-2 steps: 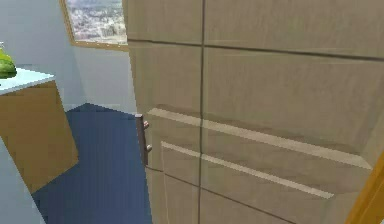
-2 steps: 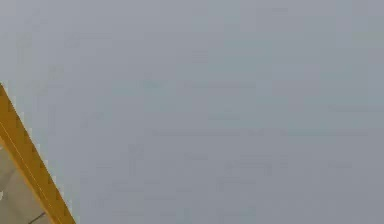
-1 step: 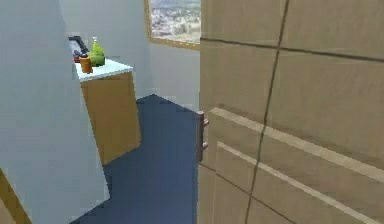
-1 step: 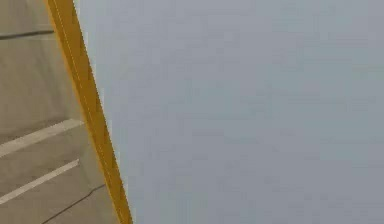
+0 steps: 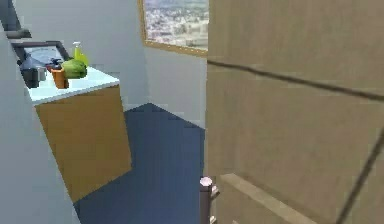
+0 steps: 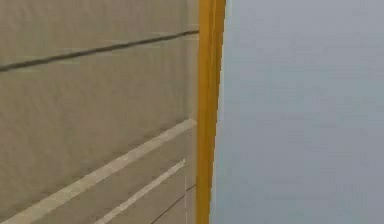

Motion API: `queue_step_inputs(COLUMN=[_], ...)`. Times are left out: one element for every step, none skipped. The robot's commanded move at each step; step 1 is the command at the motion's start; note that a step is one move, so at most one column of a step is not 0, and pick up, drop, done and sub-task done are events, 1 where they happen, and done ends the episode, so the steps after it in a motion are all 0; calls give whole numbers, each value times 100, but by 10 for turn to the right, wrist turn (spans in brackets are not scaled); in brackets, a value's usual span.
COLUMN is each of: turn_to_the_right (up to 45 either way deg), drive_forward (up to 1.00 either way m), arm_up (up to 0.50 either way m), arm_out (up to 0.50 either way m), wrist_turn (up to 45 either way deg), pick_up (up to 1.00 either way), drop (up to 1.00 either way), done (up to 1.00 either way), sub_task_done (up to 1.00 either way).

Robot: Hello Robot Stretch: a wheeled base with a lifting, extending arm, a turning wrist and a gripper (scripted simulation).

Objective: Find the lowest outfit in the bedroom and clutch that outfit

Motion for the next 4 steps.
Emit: queue_step_inputs(turn_to_the_right=[-390,0,330,0], drive_forward=[0,30,0,40], arm_up=[0,0,0,0], arm_out=[0,0,0,0], wrist_turn=[0,0,0,0], pick_up=[0,0,0,0], drop=[0,0,0,0], done=[0,0,0,0], sub_task_done=[0,0,0,0])
